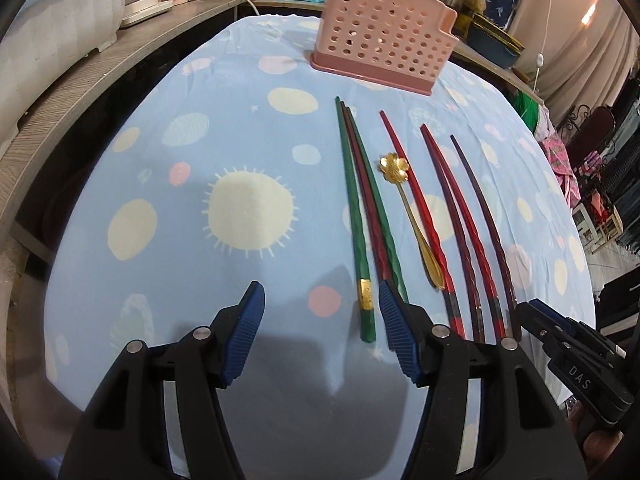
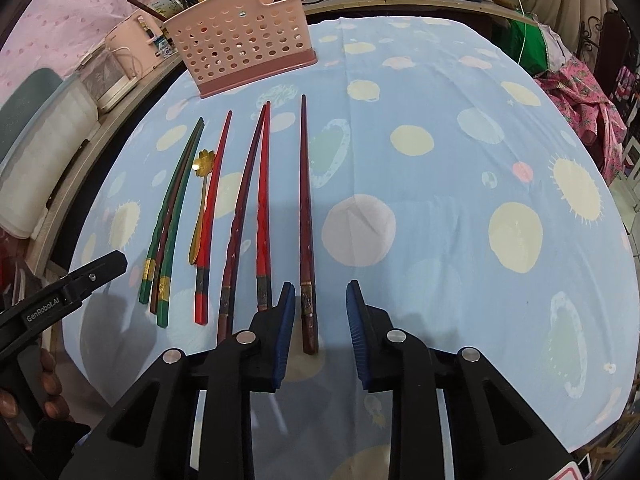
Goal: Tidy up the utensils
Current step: 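Move both open tools back down to the utensils, then grasp a dark red chopstick with the right tool while the left tool grasps a green chopstick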
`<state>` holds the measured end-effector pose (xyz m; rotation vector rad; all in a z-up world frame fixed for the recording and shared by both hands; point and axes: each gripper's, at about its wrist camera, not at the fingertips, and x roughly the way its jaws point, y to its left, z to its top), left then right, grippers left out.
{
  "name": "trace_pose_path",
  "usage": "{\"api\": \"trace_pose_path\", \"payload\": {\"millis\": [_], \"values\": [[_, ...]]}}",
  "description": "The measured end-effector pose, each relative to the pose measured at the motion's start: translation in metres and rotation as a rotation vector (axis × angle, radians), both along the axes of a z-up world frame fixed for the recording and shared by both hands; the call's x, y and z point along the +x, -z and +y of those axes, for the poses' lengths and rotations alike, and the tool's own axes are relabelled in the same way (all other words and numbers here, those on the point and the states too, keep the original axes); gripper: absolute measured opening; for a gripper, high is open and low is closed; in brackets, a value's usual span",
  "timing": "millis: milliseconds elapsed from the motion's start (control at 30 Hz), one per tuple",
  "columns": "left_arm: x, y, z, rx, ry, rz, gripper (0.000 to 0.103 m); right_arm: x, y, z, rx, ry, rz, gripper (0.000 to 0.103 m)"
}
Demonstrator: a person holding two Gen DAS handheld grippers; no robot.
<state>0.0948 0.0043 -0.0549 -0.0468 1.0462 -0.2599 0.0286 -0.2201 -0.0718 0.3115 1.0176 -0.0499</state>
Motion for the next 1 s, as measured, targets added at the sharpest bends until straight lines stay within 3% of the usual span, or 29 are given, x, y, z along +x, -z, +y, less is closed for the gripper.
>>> {"api": "trace_pose_path", "payload": {"millis": [133,533,1000], "values": [[-0.002,0.003,-0.002,0.002,0.006,0.004,0.054,0.001,0.003,0.003,0.001,-0.01,0.008,0.017],[-0.004,0.013,-0.009,0.011,0.029,0.022,0.049,0.0,0.007,0.003,-0.014,-0.006,0.01,0.01],[-0.002,0.017,-0.01,0.021,0.03,0.019,0.042,-0.001,0.008,0.002,-0.019,-0.007,0.01,0.009]]}}
